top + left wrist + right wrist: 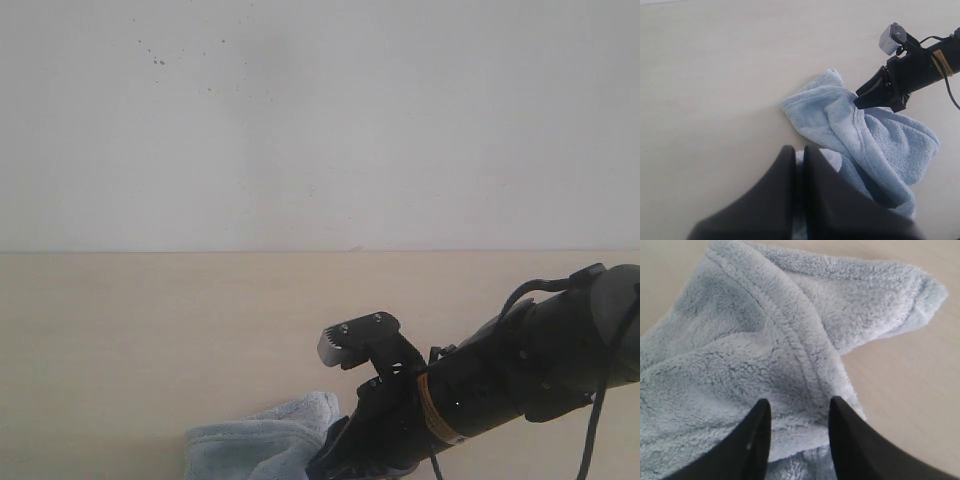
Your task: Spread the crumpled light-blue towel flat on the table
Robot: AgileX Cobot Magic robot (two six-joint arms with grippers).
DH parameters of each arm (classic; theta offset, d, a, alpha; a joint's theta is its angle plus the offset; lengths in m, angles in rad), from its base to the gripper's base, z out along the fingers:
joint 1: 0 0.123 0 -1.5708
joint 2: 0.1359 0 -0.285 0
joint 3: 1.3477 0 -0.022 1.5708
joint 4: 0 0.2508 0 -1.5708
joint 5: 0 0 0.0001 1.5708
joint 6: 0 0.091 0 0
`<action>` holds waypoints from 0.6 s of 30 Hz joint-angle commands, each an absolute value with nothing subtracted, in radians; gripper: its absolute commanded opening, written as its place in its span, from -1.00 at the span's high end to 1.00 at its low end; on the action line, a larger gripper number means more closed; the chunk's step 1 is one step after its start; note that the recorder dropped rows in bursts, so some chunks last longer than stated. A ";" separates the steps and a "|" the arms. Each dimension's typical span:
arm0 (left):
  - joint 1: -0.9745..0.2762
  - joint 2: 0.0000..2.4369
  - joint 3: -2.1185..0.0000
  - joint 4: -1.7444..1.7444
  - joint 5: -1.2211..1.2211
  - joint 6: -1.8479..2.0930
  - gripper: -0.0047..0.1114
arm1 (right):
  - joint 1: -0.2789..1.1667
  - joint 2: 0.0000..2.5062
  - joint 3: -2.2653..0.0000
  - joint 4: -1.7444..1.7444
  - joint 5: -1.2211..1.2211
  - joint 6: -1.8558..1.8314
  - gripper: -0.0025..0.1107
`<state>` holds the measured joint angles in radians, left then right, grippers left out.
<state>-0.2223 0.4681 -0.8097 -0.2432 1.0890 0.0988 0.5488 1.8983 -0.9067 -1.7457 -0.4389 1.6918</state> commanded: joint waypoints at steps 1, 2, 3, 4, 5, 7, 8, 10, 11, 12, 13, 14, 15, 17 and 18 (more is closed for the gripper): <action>-0.222 0.460 -0.811 -0.247 1.069 0.105 0.85 | 0.543 1.898 -0.910 -1.744 -0.438 1.665 0.31; -0.222 0.460 -0.811 -0.247 1.069 0.105 0.85 | 0.543 1.898 -0.910 -1.744 -0.432 1.655 0.26; -0.222 0.460 -0.811 -0.247 1.069 0.105 0.85 | 0.543 1.896 -0.910 -1.744 -0.423 1.653 0.18; -0.222 0.460 -0.811 -0.247 1.069 0.105 0.85 | 0.543 1.896 -0.910 -1.744 -0.410 1.653 0.07; -0.222 0.460 -0.811 -0.247 1.069 0.105 0.85 | 0.543 1.896 -0.910 -1.744 -0.395 1.656 -0.05; -0.222 0.460 -0.811 -0.247 1.069 0.105 0.85 | 0.543 1.896 -0.910 -1.744 -0.375 1.657 -0.18; -0.222 0.460 -0.811 -0.247 1.069 0.105 0.85 | 0.543 1.896 -0.910 -1.744 -0.371 1.657 -0.19; -0.222 0.460 -0.811 -0.247 1.069 0.105 0.85 | 0.543 1.896 -0.910 -1.744 -0.373 1.657 -0.19; -0.222 0.460 -0.811 -0.247 1.069 0.105 0.85 | 0.543 1.897 -0.910 -1.744 -0.373 1.657 -0.19; -0.222 0.460 -0.811 -0.247 1.067 0.105 0.85 | 0.543 1.905 -0.910 -1.744 -0.373 1.657 -0.19; -0.222 0.460 -0.811 -0.247 1.067 0.105 0.85 | 0.543 1.913 -0.910 -1.744 -0.377 1.657 -0.19; -0.222 0.460 -0.811 -0.247 1.065 0.105 0.85 | 0.543 1.924 -0.910 -1.744 -0.384 1.659 -0.19; -0.222 0.460 -0.811 -0.247 1.065 0.105 0.85 | 0.543 1.937 -0.910 -1.744 -0.400 1.661 -0.19; -0.222 0.460 -0.811 -0.247 1.065 0.105 0.85 | 0.543 1.954 -0.910 -1.744 -0.424 1.659 -0.16; -0.222 0.460 -0.811 -0.247 1.065 0.105 0.85 | 0.546 1.956 -0.910 -1.744 -0.428 1.657 -0.11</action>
